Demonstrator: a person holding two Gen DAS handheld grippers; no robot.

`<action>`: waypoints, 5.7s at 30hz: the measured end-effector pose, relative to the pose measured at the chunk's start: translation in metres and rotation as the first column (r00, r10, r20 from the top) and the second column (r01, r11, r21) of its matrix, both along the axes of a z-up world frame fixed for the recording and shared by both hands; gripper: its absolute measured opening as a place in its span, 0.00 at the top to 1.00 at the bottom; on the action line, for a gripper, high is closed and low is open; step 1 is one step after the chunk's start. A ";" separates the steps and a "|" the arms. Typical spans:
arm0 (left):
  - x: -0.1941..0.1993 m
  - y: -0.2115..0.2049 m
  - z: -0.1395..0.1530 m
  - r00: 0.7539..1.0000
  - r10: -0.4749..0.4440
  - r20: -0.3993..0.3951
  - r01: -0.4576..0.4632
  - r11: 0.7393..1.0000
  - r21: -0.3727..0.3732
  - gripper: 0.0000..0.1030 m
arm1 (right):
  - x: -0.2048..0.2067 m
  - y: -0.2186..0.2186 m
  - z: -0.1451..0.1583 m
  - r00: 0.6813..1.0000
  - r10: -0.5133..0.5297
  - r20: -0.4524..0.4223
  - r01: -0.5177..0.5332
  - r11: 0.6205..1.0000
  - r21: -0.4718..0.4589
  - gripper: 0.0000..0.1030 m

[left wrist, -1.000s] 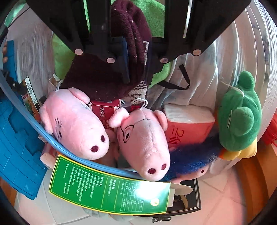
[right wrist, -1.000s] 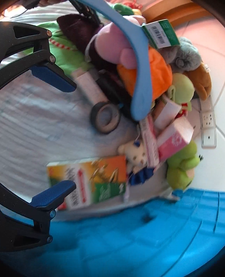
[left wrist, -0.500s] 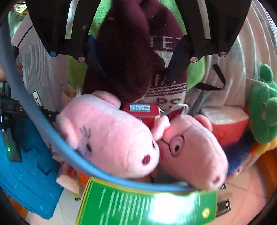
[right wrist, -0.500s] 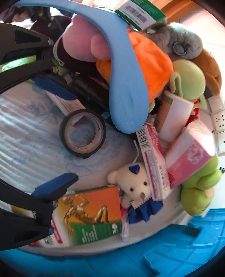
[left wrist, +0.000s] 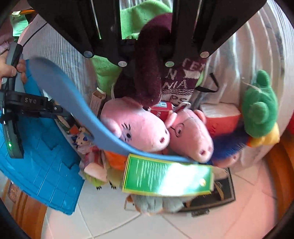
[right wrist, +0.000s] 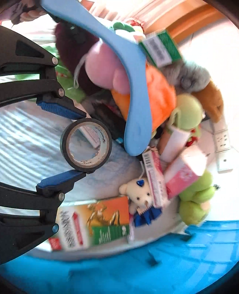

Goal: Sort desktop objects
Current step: 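Grasp a maroon knit hat with the left tool while the right tool grasps a black tape roll, then carry the maroon hat and black tape roll into the blue crate and release them, then withdraw both tools from the crate back to the pile, then grasp the blue foam toy with the left tool while the right tool grasps a green syrup box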

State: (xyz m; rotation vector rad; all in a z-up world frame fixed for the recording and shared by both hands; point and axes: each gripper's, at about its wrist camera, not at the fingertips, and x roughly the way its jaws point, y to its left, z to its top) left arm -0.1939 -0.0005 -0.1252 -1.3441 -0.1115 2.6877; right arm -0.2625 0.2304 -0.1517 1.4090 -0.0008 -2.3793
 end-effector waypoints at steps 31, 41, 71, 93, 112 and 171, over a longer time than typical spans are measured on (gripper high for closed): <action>0.023 0.124 0.261 0.788 -0.118 -0.605 0.199 0.978 0.068 0.90 | 0.167 0.120 0.278 0.725 -0.247 -0.643 0.240 0.966 -0.101 0.46; 0.005 0.261 0.312 0.697 -0.311 -0.646 0.400 0.916 -0.010 0.90 | 0.170 0.222 0.287 0.634 -0.440 -0.636 0.483 0.868 -0.118 0.46; -0.019 0.401 0.237 0.648 -0.671 -0.361 0.671 0.727 -0.147 0.42 | 0.148 0.274 0.231 0.635 -0.568 -0.524 0.676 0.737 0.022 0.34; 0.027 0.227 0.243 0.771 -0.329 -0.545 0.377 0.926 -0.025 0.28 | 0.182 0.226 0.257 0.681 -0.468 -0.563 0.545 0.838 -0.037 0.00; 0.052 0.007 0.103 0.956 0.144 -0.254 -0.170 0.982 -0.084 0.28 | 0.173 0.054 0.218 0.812 -0.138 -0.567 0.096 0.990 -0.102 0.00; -0.030 0.022 0.014 0.999 0.047 -0.008 -0.048 0.995 -0.087 0.28 | 0.040 -0.057 0.067 0.982 0.160 -0.101 -0.159 0.987 0.018 0.42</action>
